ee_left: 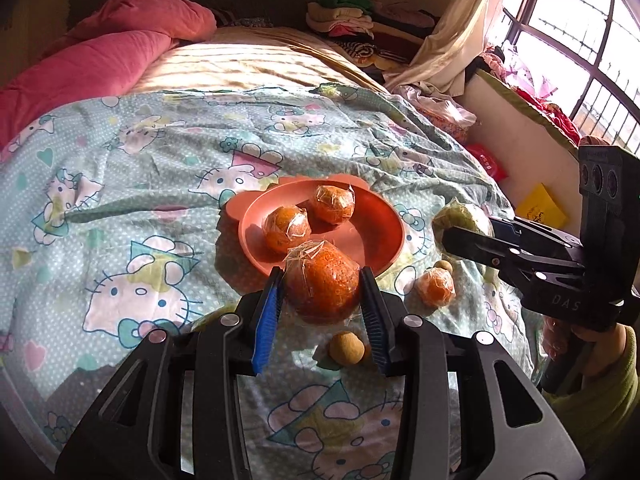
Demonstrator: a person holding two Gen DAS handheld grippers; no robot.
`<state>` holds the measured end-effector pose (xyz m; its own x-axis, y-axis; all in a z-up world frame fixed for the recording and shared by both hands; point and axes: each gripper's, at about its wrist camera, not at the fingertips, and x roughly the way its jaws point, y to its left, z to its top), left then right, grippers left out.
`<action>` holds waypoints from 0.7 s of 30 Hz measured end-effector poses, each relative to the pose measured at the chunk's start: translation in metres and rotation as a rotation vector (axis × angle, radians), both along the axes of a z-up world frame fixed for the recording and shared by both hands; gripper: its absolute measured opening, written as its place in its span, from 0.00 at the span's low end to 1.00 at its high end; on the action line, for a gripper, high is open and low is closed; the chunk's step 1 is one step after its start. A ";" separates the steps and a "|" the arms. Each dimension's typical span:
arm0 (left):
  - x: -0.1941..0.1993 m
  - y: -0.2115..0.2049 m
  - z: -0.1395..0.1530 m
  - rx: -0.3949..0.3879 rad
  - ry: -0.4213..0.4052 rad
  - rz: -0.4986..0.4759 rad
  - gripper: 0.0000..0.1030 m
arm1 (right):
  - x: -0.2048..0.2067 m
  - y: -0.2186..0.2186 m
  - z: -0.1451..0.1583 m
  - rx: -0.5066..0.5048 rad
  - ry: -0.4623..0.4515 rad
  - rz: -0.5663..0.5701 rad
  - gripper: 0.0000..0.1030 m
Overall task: Organize fruits
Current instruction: 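Carry the orange with the left tool onto the plate while the right tool carries the pomelo there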
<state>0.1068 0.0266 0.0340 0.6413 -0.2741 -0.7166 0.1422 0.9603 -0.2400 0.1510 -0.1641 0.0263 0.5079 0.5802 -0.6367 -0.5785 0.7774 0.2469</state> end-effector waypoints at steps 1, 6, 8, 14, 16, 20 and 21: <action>0.001 0.001 0.001 -0.002 -0.002 0.001 0.29 | 0.001 0.000 0.001 0.000 -0.004 0.001 0.42; 0.008 0.000 0.003 -0.006 -0.009 0.004 0.29 | 0.005 0.002 0.007 0.003 -0.023 0.009 0.42; 0.010 -0.002 0.003 -0.004 -0.011 0.001 0.29 | 0.007 0.003 0.009 0.002 -0.029 0.014 0.42; 0.018 -0.008 0.002 -0.002 -0.009 -0.006 0.29 | 0.011 0.006 0.012 -0.003 -0.045 0.029 0.42; 0.021 -0.010 0.000 -0.002 -0.007 -0.010 0.29 | 0.013 0.006 0.012 -0.003 -0.047 0.031 0.42; 0.027 -0.014 -0.002 -0.005 -0.003 -0.013 0.29 | 0.018 0.005 0.011 -0.010 -0.049 0.033 0.42; 0.029 -0.015 -0.003 -0.007 -0.001 -0.013 0.29 | 0.020 0.005 0.011 -0.012 -0.051 0.033 0.42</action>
<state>0.1356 0.0119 0.0315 0.6386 -0.2874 -0.7138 0.1552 0.9567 -0.2463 0.1706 -0.1590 0.0371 0.5205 0.5898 -0.6174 -0.6158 0.7602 0.2070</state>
